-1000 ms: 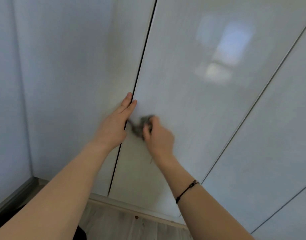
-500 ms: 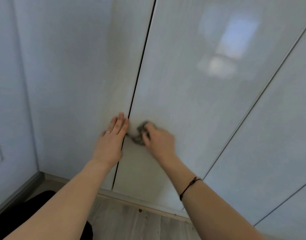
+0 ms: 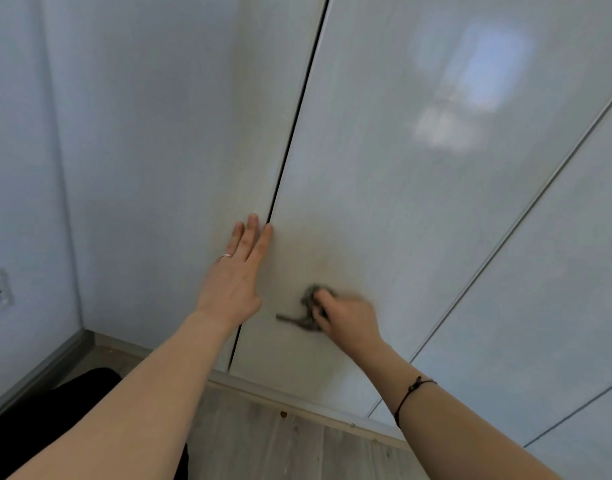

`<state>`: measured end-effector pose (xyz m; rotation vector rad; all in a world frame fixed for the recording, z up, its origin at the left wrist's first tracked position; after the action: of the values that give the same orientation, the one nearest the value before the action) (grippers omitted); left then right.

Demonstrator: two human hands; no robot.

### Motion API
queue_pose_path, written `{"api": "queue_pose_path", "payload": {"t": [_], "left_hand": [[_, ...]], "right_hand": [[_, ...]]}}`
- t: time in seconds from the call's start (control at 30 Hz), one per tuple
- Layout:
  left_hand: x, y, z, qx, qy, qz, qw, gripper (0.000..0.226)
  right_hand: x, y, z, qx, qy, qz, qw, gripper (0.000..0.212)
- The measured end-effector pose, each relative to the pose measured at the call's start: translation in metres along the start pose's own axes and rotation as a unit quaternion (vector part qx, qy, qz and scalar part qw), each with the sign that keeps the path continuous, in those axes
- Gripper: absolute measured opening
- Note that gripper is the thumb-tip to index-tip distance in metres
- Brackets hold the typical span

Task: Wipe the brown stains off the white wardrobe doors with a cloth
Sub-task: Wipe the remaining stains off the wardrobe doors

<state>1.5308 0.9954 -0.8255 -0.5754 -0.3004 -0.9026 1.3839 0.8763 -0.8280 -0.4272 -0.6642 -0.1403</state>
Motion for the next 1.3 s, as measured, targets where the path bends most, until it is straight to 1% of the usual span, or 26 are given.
{"api": "queue_pose_path", "payload": {"t": [0.07,0.17,0.2,0.23,0.27,0.33,0.4,0.43,0.47,0.5,0.53,0.6,0.67,0.73,0.77,0.8,0.87,0.93,1.0,1.03,1.07,1.1,1.13,1.17,1.23,1.3], "left_hand": [[0.001,0.0,-0.002,0.011,-0.003,0.001,1.0,0.119],[0.001,0.0,-0.004,0.017,-0.007,0.011,1.0,0.12],[0.001,0.0,-0.005,0.017,-0.006,0.014,1.0,0.119],[0.001,0.0,-0.004,0.019,-0.006,0.016,1.0,0.119],[0.001,0.0,-0.003,0.023,-0.006,0.017,1.0,0.118],[0.002,-0.001,-0.001,0.037,-0.002,0.016,0.999,0.115],[0.002,-0.001,-0.001,0.054,0.002,0.018,0.998,0.114],[0.002,0.0,-0.002,0.06,0.004,0.022,0.998,0.114],[0.002,-0.001,-0.002,0.063,0.004,0.025,0.998,0.114],[0.001,-0.002,-0.003,0.063,0.005,0.029,0.998,0.114],[0.001,-0.003,-0.004,0.064,0.006,0.033,0.997,0.114],[0.0,-0.006,-0.007,0.066,0.01,0.043,0.997,0.116],[0.0,-0.008,-0.01,0.068,0.011,0.058,0.996,0.116],[0.001,-0.009,-0.012,0.074,0.006,0.074,0.995,0.113],[0.001,-0.011,-0.012,0.075,0.003,0.078,0.994,0.112],[0.002,-0.013,-0.014,0.074,0.003,0.082,0.994,0.11],[0.003,-0.016,-0.014,0.077,0.001,0.09,0.993,0.106],[0.004,-0.016,-0.014,0.084,-0.004,0.096,0.992,0.103],[0.005,-0.016,-0.014,0.088,-0.01,0.095,0.992,0.1],[0.005,-0.016,-0.014,0.089,-0.012,0.094,0.992,0.1],[0.004,-0.016,-0.015,0.087,-0.014,0.092,0.992,0.099],[0.004,-0.017,-0.015,0.084,-0.016,0.091,0.992,0.099],[0.004,-0.017,-0.015,0.08,-0.02,0.09,0.992,0.099],[0.003,-0.017,-0.015,0.076,-0.023,0.089,0.993,0.099],[0.003,-0.017,-0.016,0.066,-0.024,0.087,0.994,0.101],[0.002,-0.017,-0.017,0.061,-0.03,0.084,0.994,0.102]], "right_hand": [[0.033,-0.017,0.036,0.021,-0.073,-0.075,0.994,0.016],[0.062,-0.053,0.077,0.093,-0.179,-0.237,0.95,0.015],[0.062,-0.057,0.076,0.113,-0.187,-0.266,0.939,0.015],[0.062,-0.052,0.071,0.119,-0.179,-0.264,0.94,0.015],[0.06,-0.04,0.06,0.106,-0.154,-0.229,0.955,0.017],[0.042,-0.004,0.015,0.063,-0.029,-0.119,0.991,0.021],[0.009,0.025,-0.039,0.058,0.137,-0.043,0.988,0.023],[-0.006,0.031,-0.055,0.058,0.194,-0.027,0.979,0.023],[-0.012,0.031,-0.06,0.055,0.22,-0.02,0.974,0.023],[-0.009,0.028,-0.055,0.045,0.215,-0.013,0.976,0.022],[0.0,0.022,-0.041,0.027,0.175,-0.011,0.984,0.02],[0.028,0.0,0.011,-0.001,0.021,-0.038,0.999,0.018],[0.047,-0.042,0.065,-0.004,-0.105,-0.122,0.987,0.017],[0.046,-0.086,0.097,0.02,-0.177,-0.221,0.959,0.016],[0.04,-0.099,0.099,0.027,-0.191,-0.246,0.95,0.016],[0.031,-0.102,0.095,0.024,-0.185,-0.244,0.952,0.015],[0.006,-0.083,0.065,0.002,-0.116,-0.174,0.978,0.016],[-0.035,-0.05,0.005,-0.002,0.035,-0.063,0.997,0.021],[-0.083,-0.026,-0.052,-0.006,0.208,0.012,0.978,0.023],[-0.101,-0.022,-0.07,-0.013,0.274,0.023,0.961,0.024],[-0.11,-0.022,-0.081,-0.016,0.316,0.024,0.948,0.024],[-0.109,-0.022,-0.082,-0.015,0.326,0.025,0.945,0.024],[-0.1,-0.021,-0.076,-0.02,0.31,0.03,0.95,0.023],[-0.084,-0.021,-0.063,-0.029,0.264,0.035,0.963,0.022],[-0.042,-0.031,-0.016,-0.038,0.105,0.002,0.994,0.02],[-0.008,-0.052,0.032,-0.043,-0.034,-0.076,0.996,0.018]]}}
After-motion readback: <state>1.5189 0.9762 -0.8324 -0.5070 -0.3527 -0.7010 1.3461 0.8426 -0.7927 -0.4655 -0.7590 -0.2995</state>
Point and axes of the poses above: each hand's wrist, its own x-axis towards the middle knuckle, its own z-axis out of the back of the hand, y = z × x, the point moved 10 cm from there along x, towards the middle knuckle, and after that the axes turned 6 degrees about z, right-handed, at the moved point
